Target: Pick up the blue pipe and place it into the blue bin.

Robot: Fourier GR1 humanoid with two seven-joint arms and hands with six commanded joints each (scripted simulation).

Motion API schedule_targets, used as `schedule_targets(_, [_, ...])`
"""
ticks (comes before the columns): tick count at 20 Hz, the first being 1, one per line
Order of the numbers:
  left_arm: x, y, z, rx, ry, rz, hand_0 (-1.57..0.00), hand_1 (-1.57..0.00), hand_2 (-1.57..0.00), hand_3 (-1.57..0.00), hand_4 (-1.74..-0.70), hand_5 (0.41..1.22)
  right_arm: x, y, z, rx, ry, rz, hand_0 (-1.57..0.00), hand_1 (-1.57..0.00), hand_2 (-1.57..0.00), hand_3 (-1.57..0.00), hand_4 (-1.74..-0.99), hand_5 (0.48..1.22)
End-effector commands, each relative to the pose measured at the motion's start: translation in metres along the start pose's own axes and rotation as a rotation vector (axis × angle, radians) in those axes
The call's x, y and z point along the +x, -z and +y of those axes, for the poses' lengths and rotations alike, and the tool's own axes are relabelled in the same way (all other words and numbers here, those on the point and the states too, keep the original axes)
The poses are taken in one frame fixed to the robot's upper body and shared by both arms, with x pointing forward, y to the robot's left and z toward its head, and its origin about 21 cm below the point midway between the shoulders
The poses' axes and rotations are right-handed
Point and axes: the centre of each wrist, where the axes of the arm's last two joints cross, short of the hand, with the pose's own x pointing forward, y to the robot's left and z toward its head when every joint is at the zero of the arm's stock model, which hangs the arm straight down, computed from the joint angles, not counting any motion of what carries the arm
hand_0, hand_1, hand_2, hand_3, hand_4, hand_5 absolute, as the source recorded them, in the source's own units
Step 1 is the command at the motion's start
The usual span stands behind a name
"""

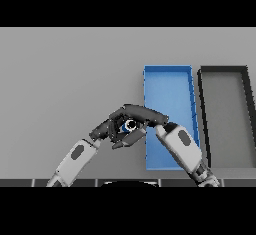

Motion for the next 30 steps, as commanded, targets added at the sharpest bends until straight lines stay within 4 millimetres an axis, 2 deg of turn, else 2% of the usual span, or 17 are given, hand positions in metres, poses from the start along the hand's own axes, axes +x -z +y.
schedule_targets(1, [-0.001,0.001,-0.002,0.018,-0.032,-0.022,-1.06,-1.02,-0.97,-0.94,-1.61,1.221,-0.004,0.002,0.001,0.011,0.027,0.029,-1.13,-1.12,-1.14,-0.96,-1.562,0.666])
schedule_targets(2, [-0.002,0.001,0.000,0.031,-0.055,-0.059,-1.16,-1.13,-1.05,-1.07,-1.63,1.221,-0.006,0.001,0.001,0.015,0.051,0.050,-1.22,-1.21,-1.23,-1.08,-1.526,0.728])
schedule_targets(4, [-0.003,0.001,-0.004,0.040,-0.117,-0.101,-1.31,-1.29,-1.19,-1.25,-1.67,1.221,-0.008,0.002,0.004,0.011,0.090,0.015,-1.35,-1.34,-1.35,-1.26,-1.469,0.905])
schedule_targets(6, [-0.003,0.006,-0.004,0.041,-0.142,-0.135,-1.40,-1.39,-1.31,-1.36,-1.70,1.221,-0.006,-0.001,0.004,-0.003,0.023,-0.018,-1.43,-1.42,-1.43,-1.37,-1.441,1.019])
schedule_targets(8, [-0.003,0.005,-0.003,0.038,-0.145,-0.106,-1.46,-1.45,-1.37,-1.44,-1.71,1.221,-0.007,0.000,0.003,0.005,-0.022,-0.018,-1.48,-1.48,-1.48,-1.44,-1.457,1.092])
schedule_targets(11, [-0.001,0.003,0.000,0.034,-0.150,-0.114,-1.52,-1.51,-1.39,-1.50,-1.73,1.221,-0.006,-0.002,0.005,-0.008,-0.007,-0.043,-1.52,-1.52,-1.53,-1.51,-1.475,1.155])
schedule_targets(12, [-0.002,0.002,0.001,0.039,-0.129,-0.132,-1.43,-1.35,-1.22,-1.33,-1.65,1.221,-0.005,0.000,0.006,-0.019,0.007,-0.050,-1.53,-1.53,-1.53,-1.52,-1.480,1.168])
schedule_targets(13, [-0.001,0.002,0.003,0.026,-0.080,-0.131,-1.16,-1.08,-0.98,-1.07,-1.54,1.221,-0.006,0.000,0.008,-0.025,0.030,-0.062,-1.54,-1.54,-1.54,-1.53,-1.483,1.179])
schedule_targets(15, [-0.001,-0.003,0.006,-0.037,0.008,-0.095,-0.74,-0.69,-0.62,-0.68,-1.31,1.221,-0.008,0.000,0.010,-0.019,0.035,-0.054,-1.55,-1.55,-1.55,-1.54,-1.488,1.194])
schedule_targets(16, [-0.002,-0.001,0.005,-0.058,0.038,-0.079,-0.59,-0.55,-0.50,-0.55,-1.22,1.221,-0.007,0.000,0.009,-0.015,0.030,-0.030,-1.56,-1.56,-1.56,-1.55,-1.490,1.199])
schedule_targets(17, [-0.002,0.001,0.007,-0.055,0.061,-0.081,-0.47,-0.44,-0.40,-0.44,-1.14,1.187,-0.005,0.000,0.006,-0.012,0.023,-0.020,-1.56,-1.56,-1.56,-1.55,-1.491,1.204])
schedule_targets(18, [-0.003,-0.001,0.010,-0.061,0.071,-0.091,-0.38,-0.35,-0.32,-0.35,-1.09,1.113,-0.005,-0.002,0.005,-0.012,0.025,-0.037,-1.56,-1.56,-1.56,-1.56,-1.492,1.207])
schedule_targets(21, [-0.007,-0.003,0.008,-0.051,0.081,-0.049,-0.19,-0.18,-0.16,-0.18,-0.97,0.849,0.001,0.001,0.009,0.001,0.029,-0.087,-1.57,-1.57,-1.57,-1.56,-1.495,1.214])
schedule_targets(23, [-0.008,-0.003,0.011,-0.039,0.103,0.000,-0.12,-0.12,-0.10,-0.11,-0.91,0.735,-0.007,0.002,0.007,-0.006,0.011,-0.077,-1.57,-1.57,-1.57,-1.57,-1.496,1.216])
schedule_targets(26, [-0.006,-0.003,0.009,-0.031,0.086,-0.002,-0.06,-0.06,-0.05,-0.06,-0.89,0.638,-0.003,0.000,0.007,-0.010,0.002,-0.085,-1.57,-1.57,-1.57,-1.57,-1.493,1.219])
schedule_targets(30, [-0.011,0.001,0.009,-0.022,0.043,0.041,-0.03,-0.02,-0.02,-0.02,-0.89,0.576,-0.002,0.003,0.005,-0.015,0.024,-0.101,-1.57,-1.57,-1.57,-1.57,-1.489,1.220])
